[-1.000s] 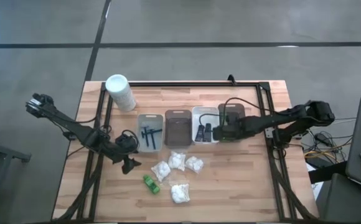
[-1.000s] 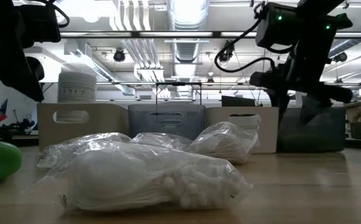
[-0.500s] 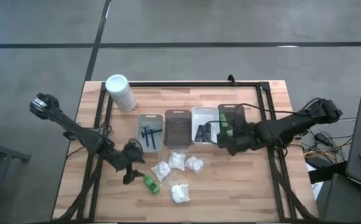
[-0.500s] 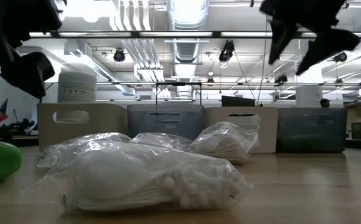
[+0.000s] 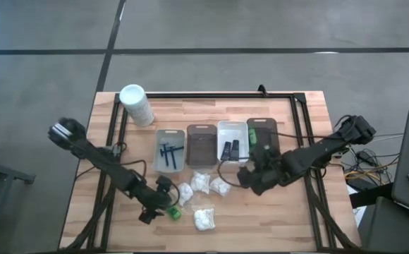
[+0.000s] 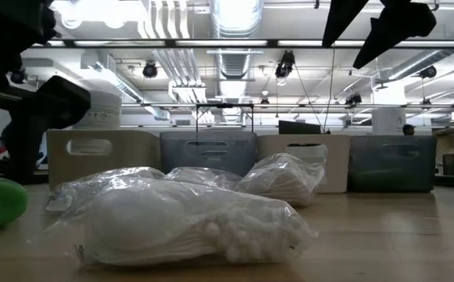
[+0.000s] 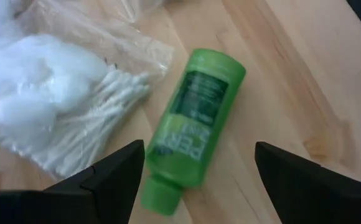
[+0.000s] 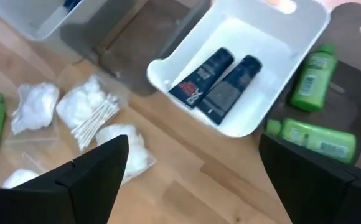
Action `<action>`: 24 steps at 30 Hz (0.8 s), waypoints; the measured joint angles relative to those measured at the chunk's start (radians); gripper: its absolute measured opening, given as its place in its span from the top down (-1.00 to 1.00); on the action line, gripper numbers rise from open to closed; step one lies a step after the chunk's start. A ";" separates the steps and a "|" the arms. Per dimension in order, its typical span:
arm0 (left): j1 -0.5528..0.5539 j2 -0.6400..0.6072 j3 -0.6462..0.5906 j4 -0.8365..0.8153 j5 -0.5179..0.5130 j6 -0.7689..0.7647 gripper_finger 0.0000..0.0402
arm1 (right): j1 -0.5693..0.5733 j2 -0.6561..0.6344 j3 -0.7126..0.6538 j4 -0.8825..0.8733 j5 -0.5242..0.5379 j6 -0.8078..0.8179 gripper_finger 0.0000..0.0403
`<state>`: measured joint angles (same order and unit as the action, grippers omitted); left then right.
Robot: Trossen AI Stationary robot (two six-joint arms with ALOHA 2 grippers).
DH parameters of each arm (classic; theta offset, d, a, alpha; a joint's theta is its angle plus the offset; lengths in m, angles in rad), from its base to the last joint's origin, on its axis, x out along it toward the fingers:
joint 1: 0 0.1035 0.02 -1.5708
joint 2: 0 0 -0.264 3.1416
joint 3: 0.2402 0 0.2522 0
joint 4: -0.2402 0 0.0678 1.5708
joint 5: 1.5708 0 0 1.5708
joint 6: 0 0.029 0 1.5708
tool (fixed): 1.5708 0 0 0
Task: Pick & Place Travel size toiletries
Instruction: Put the shampoo into the right black bin
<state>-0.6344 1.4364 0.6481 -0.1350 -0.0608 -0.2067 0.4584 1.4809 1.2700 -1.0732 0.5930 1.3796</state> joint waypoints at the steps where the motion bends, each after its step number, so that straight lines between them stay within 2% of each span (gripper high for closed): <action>1: 0.001 0.013 0.009 0.000 0.000 0.003 -0.54 | 0.005 0.016 0.009 0.000 -0.002 0.000 -0.78; 9: 0.020 0.099 0.038 -0.001 0.056 0.026 -0.53 | 0.026 0.149 0.108 0.003 -0.025 -0.002 -0.74; 14: 0.035 0.126 0.039 0.004 0.097 0.018 -0.48 | 0.033 0.222 0.174 0.005 -0.078 -0.026 -0.69; 19: 0.041 0.126 0.040 0.006 0.099 0.013 -0.32 | 0.050 0.270 0.217 0.008 -0.104 -0.025 -0.62; 24: 0.049 0.126 0.039 0.008 0.098 -0.008 -0.05 | 0.076 0.278 0.224 0.021 -0.106 0.015 -0.62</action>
<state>-0.5858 1.5627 0.6872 -0.1272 0.0375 -0.2142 0.5340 1.7591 1.4940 -1.0523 0.4866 1.3948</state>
